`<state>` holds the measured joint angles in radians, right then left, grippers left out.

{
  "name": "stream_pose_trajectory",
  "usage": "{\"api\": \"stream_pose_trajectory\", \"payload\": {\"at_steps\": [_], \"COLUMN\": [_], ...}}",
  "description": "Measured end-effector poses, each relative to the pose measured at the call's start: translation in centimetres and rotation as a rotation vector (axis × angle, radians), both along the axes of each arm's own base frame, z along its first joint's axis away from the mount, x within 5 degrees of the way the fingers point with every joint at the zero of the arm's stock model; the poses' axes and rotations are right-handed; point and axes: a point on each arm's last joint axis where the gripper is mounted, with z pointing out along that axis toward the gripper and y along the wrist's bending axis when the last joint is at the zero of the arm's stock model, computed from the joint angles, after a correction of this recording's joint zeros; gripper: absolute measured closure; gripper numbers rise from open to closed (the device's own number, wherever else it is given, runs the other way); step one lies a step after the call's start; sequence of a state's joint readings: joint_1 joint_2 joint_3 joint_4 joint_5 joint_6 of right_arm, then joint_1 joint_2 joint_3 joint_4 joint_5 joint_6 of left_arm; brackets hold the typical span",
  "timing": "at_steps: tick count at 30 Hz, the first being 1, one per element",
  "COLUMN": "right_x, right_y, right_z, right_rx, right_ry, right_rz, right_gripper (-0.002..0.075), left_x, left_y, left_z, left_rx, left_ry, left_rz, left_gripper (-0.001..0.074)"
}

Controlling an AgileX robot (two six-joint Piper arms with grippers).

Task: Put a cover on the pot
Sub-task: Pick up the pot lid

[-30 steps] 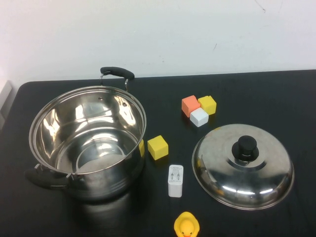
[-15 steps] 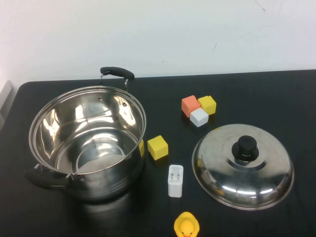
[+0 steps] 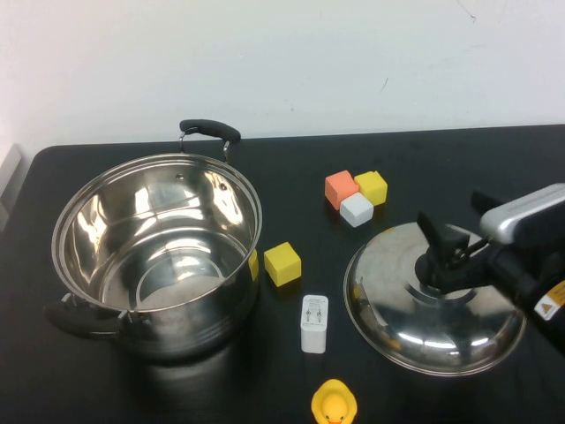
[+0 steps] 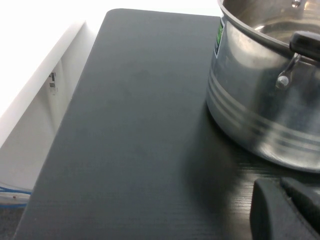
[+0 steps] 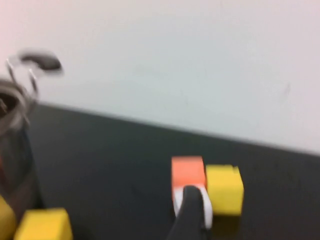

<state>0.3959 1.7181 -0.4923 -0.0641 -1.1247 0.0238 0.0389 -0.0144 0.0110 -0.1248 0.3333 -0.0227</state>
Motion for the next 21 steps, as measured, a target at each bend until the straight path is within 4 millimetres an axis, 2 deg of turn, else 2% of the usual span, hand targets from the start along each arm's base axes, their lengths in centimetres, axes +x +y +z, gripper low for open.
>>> {"api": "stream_pose_trajectory", "payload": {"at_steps": [10, 14, 17, 20, 21], "right_x": [1.1, 1.1, 1.3, 1.3, 1.3], "right_y": [0.4, 0.4, 0.4, 0.5, 0.5], "right_z": [-5.7, -6.7, -6.7, -6.1, -5.7], "right_rx": [-0.099, -0.110, -0.109, -0.099, -0.097], "right_ry": [0.143, 0.165, 0.157, 0.142, 0.140], "right_rz": [-0.003, -0.002, -0.002, -0.001, 0.005], "right_gripper": [0.0148, 0.0153, 0.0228, 0.0383, 0.0379], "left_x": [0.0, 0.0, 0.0, 0.0, 0.0], "left_y": [0.0, 0.0, 0.0, 0.0, 0.0], "left_z": [0.0, 0.0, 0.0, 0.0, 0.0], "left_rx": [0.000, 0.000, 0.000, 0.000, 0.000], "left_ry": [0.000, 0.000, 0.000, 0.000, 0.000], "left_rz": [0.000, 0.000, 0.000, 0.000, 0.000], "left_gripper": [0.0737, 0.0737, 0.0737, 0.0737, 0.0737]}}
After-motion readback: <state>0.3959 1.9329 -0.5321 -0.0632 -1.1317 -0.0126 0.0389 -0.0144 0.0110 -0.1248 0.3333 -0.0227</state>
